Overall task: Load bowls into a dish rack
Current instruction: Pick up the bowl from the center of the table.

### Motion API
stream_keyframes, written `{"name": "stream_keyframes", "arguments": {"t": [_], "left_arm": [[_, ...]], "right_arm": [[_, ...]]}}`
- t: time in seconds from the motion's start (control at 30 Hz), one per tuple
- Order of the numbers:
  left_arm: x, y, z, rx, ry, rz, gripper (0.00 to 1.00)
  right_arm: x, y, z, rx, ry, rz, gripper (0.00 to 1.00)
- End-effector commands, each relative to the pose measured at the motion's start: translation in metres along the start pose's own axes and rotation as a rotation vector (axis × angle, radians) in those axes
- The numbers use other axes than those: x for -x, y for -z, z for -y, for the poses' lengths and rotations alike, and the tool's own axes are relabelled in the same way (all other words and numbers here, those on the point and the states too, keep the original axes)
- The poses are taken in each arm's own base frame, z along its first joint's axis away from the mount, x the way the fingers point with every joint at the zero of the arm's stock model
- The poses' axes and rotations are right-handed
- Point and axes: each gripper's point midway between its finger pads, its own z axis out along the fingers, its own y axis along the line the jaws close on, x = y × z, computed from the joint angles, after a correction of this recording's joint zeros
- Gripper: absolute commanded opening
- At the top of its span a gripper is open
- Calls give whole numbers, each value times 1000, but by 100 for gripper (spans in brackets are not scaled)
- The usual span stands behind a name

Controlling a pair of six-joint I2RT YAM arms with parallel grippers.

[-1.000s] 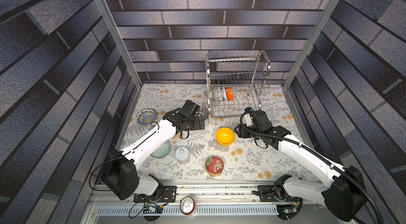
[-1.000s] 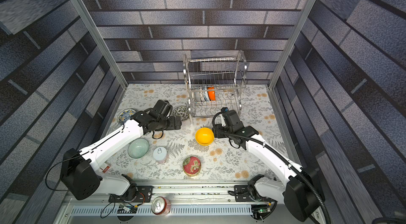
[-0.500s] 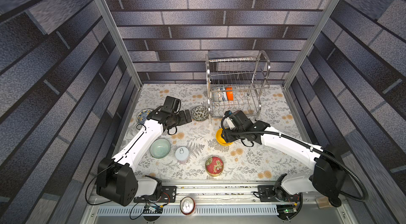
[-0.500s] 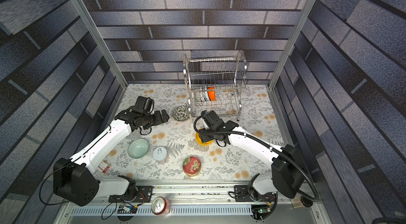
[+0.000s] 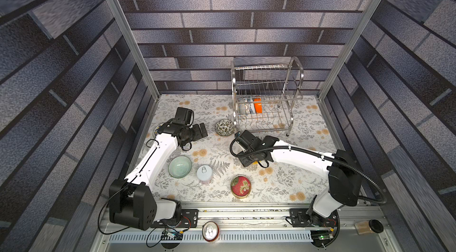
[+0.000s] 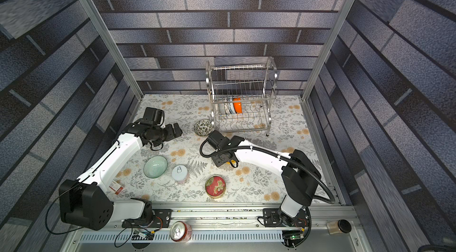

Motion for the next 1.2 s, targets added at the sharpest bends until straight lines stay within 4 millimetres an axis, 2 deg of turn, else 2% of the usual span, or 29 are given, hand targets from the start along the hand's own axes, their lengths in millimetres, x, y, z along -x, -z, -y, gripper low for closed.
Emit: {"name": "stream_keyframes", "arguments": {"t": [0.0,0.2,0.5,0.7,1.03,1.17], "left_arm": [[0,5,-7,8,-7,-20,100],[5,9,-16,34,-15,-34,100],[7,10,-19,40,-20,-34,100],[10,12,-18,43,-40,-29,100],[27,29,-13,51,-100,43,100],[33,34,-11,43,-114,77,100]], "right_arm": [[-6,-3,7,-74,35,-55,60],[-10,-15,6,-91,51,-92,53],[-15,-30,5,-102,57,-127,44],[-17,-35,3,-98,58,-140,33],[-11,-27,4,-99,53,-108,13],[-3,-15,5,-96,39,-56,12]]}}
